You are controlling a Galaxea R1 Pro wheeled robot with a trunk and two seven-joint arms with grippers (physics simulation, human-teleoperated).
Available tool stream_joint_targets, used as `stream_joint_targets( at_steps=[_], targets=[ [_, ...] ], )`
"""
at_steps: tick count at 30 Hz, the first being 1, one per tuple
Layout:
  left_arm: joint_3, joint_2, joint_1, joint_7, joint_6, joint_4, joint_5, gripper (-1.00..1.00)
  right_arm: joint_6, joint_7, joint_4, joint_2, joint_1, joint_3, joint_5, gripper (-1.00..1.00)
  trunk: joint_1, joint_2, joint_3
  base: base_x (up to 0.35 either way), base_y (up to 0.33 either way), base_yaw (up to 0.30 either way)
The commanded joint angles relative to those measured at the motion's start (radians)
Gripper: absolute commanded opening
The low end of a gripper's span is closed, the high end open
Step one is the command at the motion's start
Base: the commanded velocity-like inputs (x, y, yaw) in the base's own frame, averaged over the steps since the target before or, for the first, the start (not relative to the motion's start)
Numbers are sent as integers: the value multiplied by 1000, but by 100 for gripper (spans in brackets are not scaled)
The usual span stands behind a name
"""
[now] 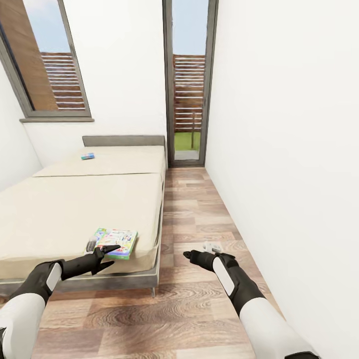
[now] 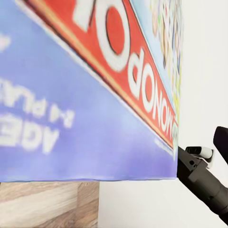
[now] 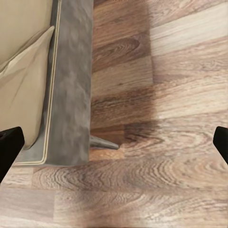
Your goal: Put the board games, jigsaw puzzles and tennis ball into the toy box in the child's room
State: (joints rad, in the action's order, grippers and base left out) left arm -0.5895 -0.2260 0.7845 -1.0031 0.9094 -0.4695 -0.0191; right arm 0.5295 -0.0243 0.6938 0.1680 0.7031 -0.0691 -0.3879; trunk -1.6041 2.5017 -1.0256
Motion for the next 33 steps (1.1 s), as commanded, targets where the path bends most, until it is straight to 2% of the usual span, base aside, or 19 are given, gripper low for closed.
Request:
stream_joint_targets(
  at_steps=[1, 33],
  targets=[
    [-4, 0, 1, -3, 8, 0, -2, 100, 4, -2, 1, 0, 0, 0, 1, 100, 0, 0, -1, 53, 2, 0],
    [-6, 0, 1, -3, 8, 0, -2, 100, 4, -2, 1, -1, 0, 0, 1, 100, 0, 0, -1, 21, 0, 0]
  ],
)
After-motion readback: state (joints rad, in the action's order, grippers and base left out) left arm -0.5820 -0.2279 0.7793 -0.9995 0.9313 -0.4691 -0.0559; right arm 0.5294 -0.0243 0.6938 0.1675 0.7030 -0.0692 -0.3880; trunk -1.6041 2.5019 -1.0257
